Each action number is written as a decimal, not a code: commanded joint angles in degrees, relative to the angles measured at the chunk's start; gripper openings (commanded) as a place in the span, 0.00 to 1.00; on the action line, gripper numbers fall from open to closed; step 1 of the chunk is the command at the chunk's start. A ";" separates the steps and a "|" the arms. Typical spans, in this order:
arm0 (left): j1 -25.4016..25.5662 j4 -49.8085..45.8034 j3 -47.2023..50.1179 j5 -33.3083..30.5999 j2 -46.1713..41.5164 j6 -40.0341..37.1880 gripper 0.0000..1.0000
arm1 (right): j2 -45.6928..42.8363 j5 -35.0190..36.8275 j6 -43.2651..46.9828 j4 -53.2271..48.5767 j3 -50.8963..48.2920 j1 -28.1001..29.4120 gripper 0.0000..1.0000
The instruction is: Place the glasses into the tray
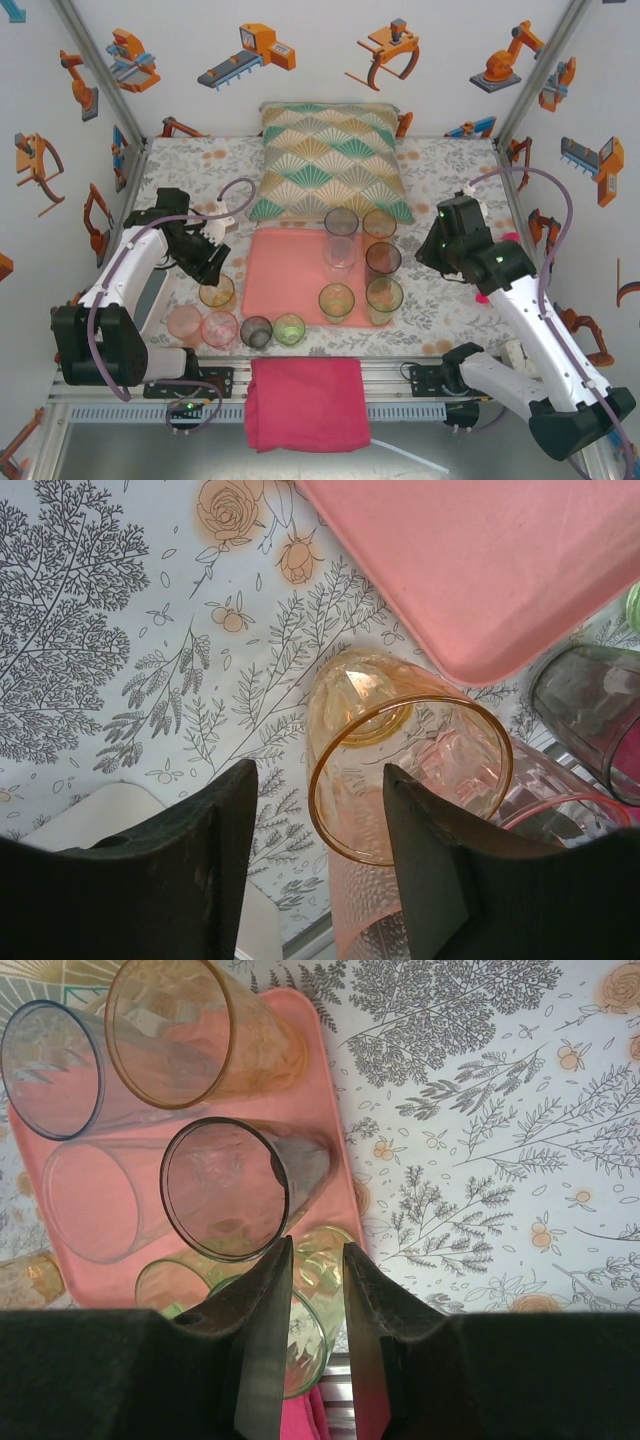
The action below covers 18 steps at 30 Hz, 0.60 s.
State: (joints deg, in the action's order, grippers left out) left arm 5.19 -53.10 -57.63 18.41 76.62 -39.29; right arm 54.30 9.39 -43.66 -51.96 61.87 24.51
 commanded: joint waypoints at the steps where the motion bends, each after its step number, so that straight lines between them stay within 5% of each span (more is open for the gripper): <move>1: -0.36 0.09 0.69 0.64 0.53 -1.68 0.50 | -0.76 -0.15 0.31 0.54 -0.50 -0.42 0.30; 18: -0.36 1.51 1.91 0.40 1.35 -2.29 0.39 | -0.95 0.02 -0.02 0.55 -0.80 -0.51 0.30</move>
State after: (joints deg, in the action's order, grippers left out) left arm 5.19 -51.62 -56.07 17.98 77.58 -40.32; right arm 54.22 9.39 -43.68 -51.96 61.87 24.45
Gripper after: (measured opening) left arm 0.397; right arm 0.296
